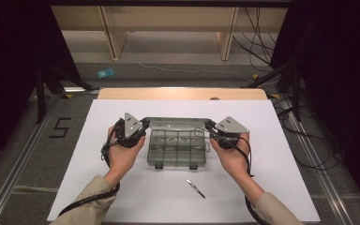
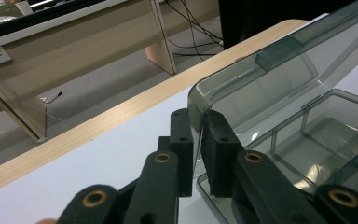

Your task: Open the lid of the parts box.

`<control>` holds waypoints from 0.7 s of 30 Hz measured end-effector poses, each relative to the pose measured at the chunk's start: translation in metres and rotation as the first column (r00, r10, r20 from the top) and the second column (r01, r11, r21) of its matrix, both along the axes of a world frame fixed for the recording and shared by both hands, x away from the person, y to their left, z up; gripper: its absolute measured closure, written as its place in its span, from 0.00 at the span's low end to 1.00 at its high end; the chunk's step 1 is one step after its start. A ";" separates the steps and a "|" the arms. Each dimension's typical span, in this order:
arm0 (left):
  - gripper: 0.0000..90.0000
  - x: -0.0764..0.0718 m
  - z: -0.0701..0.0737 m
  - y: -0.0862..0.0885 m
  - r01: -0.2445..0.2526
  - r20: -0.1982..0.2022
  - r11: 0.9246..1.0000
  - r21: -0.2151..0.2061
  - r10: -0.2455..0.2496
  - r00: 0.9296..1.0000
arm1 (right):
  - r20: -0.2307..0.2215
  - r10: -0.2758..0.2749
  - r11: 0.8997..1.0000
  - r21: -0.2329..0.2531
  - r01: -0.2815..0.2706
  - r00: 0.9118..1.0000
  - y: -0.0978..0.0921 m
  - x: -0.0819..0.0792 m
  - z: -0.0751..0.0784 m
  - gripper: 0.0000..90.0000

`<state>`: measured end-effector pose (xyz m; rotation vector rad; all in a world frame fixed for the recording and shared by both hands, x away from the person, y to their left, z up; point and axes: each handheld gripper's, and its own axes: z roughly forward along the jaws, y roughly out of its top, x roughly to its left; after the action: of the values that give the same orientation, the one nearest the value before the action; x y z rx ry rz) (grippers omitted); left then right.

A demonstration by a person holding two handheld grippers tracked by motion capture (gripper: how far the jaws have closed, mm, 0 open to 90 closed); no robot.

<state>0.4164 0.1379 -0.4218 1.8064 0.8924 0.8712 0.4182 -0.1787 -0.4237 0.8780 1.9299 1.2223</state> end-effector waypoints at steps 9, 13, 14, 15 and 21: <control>0.94 0.006 0.001 0.001 -0.008 -0.001 0.999 -0.035 0.008 1.000 | 0.002 -0.023 1.000 0.011 0.023 1.000 0.002 0.007 0.001 0.94; 0.94 0.008 0.000 0.001 -0.018 0.002 0.998 -0.052 0.018 1.000 | -0.006 -0.022 1.000 0.017 0.022 1.000 0.002 0.009 0.002 0.94; 0.94 0.008 0.000 0.001 -0.017 0.000 0.998 -0.058 0.017 1.000 | 0.005 -0.029 0.999 0.022 0.029 1.000 0.002 0.010 0.002 0.94; 0.94 0.009 0.000 0.001 -0.014 -0.001 0.998 -0.063 0.014 1.000 | -0.007 -0.024 1.000 0.020 0.024 1.000 0.002 0.010 0.002 0.94; 0.95 0.012 0.001 0.004 -0.007 -0.016 0.996 -0.086 0.006 1.000 | -0.005 -0.039 0.999 0.032 0.039 0.999 0.002 0.015 0.002 0.94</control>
<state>0.4283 0.1417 -0.4210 1.7392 0.9328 0.8111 0.4332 -0.1763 -0.4215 0.9308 1.8927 1.2326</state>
